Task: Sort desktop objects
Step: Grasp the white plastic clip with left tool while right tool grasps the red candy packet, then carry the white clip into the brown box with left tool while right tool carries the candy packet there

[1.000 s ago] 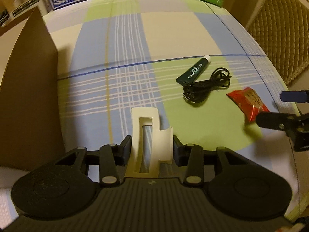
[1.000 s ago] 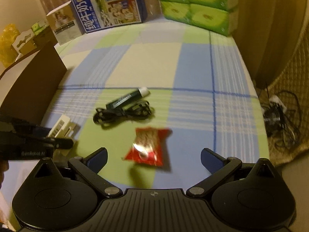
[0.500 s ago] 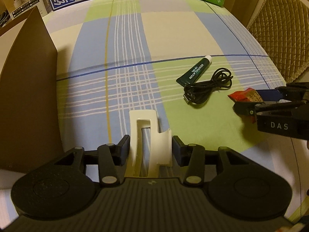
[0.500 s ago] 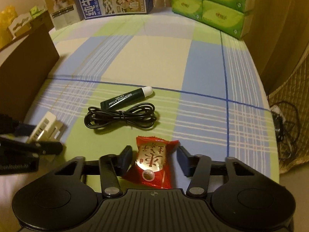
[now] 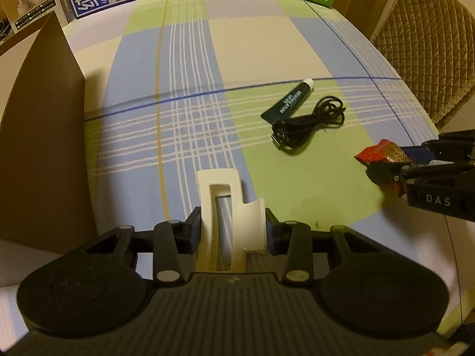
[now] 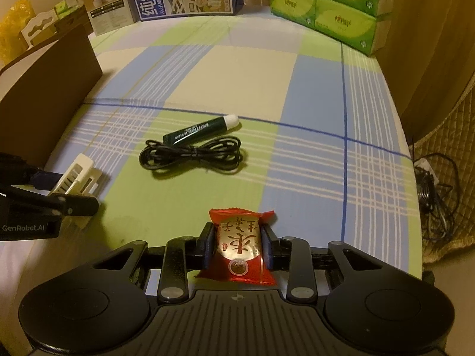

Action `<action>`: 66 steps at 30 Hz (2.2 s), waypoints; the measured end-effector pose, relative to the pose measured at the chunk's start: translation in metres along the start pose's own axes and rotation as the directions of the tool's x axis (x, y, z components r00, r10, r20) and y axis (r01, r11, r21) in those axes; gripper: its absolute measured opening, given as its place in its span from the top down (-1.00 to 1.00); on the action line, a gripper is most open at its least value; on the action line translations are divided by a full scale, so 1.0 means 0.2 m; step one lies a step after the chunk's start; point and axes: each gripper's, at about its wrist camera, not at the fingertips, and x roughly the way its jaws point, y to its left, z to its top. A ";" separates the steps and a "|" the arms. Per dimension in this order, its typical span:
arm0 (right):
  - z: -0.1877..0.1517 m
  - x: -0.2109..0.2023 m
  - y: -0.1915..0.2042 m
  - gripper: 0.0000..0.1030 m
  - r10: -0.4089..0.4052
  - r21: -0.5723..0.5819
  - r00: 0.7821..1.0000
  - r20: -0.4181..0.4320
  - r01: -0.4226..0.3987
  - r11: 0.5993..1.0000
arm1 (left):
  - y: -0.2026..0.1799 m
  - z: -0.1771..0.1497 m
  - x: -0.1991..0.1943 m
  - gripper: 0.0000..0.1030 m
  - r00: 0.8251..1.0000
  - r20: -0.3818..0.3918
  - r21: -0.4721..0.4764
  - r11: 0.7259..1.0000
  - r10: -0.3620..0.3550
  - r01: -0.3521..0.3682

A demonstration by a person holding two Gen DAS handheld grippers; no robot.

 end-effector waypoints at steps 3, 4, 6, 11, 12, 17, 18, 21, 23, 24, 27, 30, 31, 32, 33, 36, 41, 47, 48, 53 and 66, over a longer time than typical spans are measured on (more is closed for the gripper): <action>-0.02 -0.04 0.01 0.44 0.015 0.002 1.000 0.005 -0.015 1.000 | 0.00 -0.03 -0.02 0.31 1.000 -0.002 0.008 1.000 -0.010 0.010; -0.02 -0.05 0.01 0.44 0.021 0.001 1.000 0.007 -0.021 1.000 | 0.00 -0.05 -0.03 0.31 1.000 0.000 0.008 1.000 -0.014 0.014; -0.03 -0.08 0.01 0.44 0.033 -0.002 0.999 0.011 -0.033 0.999 | 0.01 -0.07 -0.07 0.31 1.000 0.008 0.002 1.000 -0.021 0.020; -0.02 -0.14 0.07 0.44 0.069 -0.032 0.997 0.018 -0.069 0.997 | 0.05 -0.11 -0.18 0.31 0.999 0.038 -0.019 0.999 -0.028 0.029; -0.01 -0.16 0.08 0.44 0.076 -0.041 0.997 0.020 -0.075 0.996 | 0.06 -0.12 -0.20 0.31 0.999 0.044 -0.021 0.999 -0.028 0.029; 0.01 -0.21 0.15 0.44 0.107 -0.077 0.994 0.021 -0.106 0.991 | 0.13 -0.18 -0.32 0.31 0.997 0.066 -0.053 0.998 -0.028 0.031; 0.01 -0.21 0.17 0.44 0.112 -0.086 0.993 0.020 -0.110 0.990 | 0.15 -0.20 -0.34 0.31 0.997 0.070 -0.066 0.997 -0.025 0.030; 0.02 -0.23 0.23 0.44 0.126 -0.108 0.992 0.019 -0.124 0.986 | 0.19 -0.24 -0.40 0.31 0.997 0.080 -0.094 0.995 -0.013 0.020; 0.02 -0.24 0.27 0.44 0.138 -0.121 0.990 0.016 -0.135 0.983 | 0.23 -0.27 -0.44 0.31 0.996 0.087 -0.116 0.993 -0.006 0.016; 0.02 -0.24 0.29 0.44 0.144 -0.129 0.990 0.014 -0.141 0.982 | 0.24 -0.28 -0.46 0.31 0.996 0.093 -0.124 0.992 -0.003 0.015; 0.03 -0.25 0.36 0.44 0.160 -0.156 0.987 0.008 -0.156 0.975 | 0.29 -0.31 -0.52 0.31 0.994 0.107 -0.147 0.989 0.008 0.007; 0.04 -0.25 0.45 0.44 0.184 -0.188 0.983 0.002 -0.180 0.965 | 0.34 -0.34 -0.58 0.31 0.992 0.124 -0.170 0.985 0.019 0.002; 0.05 -0.25 0.47 0.44 0.194 -0.200 0.981 -0.001 -0.190 0.961 | 0.36 -0.35 -0.59 0.31 0.991 0.128 -0.178 0.984 0.024 -0.001; 0.06 -0.26 0.51 0.44 0.206 -0.212 0.978 -0.006 -0.203 0.956 | 0.38 -0.36 -0.61 0.31 0.991 0.131 -0.187 0.982 0.030 -0.005; 0.06 -0.26 0.54 0.44 0.218 -0.223 0.976 -0.009 -0.214 0.951 | 0.41 -0.37 -0.63 0.31 0.990 0.136 -0.198 0.980 0.037 -0.009; 0.09 -0.27 0.63 0.44 0.269 -0.252 0.963 -0.020 -0.265 0.931 | 0.48 -0.40 -0.70 0.31 0.987 0.149 -0.225 0.974 0.054 -0.019; 0.14 -0.29 0.79 0.44 0.362 -0.290 0.932 -0.031 -0.355 0.889 | 0.61 -0.45 -0.80 0.31 0.982 0.164 -0.262 0.964 0.092 -0.047; 0.22 -0.33 1.00 0.44 0.453 -0.340 0.891 -0.032 -0.436 0.833 | 0.78 -0.50 -0.93 0.31 0.971 0.188 -0.306 0.949 0.145 -0.083; 0.23 -0.33 1.03 0.44 0.464 -0.349 0.885 -0.030 -0.444 0.825 | 0.82 -0.51 -0.96 0.31 0.969 0.194 -0.312 0.946 0.155 -0.088; 0.32 -0.34 1.18 0.44 0.512 -0.371 0.859 -0.017 -0.481 0.795 | 0.95 -0.51 -1.05 0.31 0.959 0.220 -0.334 0.937 0.178 -0.097; 0.60 -0.28 1.51 0.44 0.495 -0.383 0.863 0.095 -0.428 0.819 | 1.29 -0.36 -1.13 0.31 0.932 0.287 -0.288 0.948 0.219 -0.134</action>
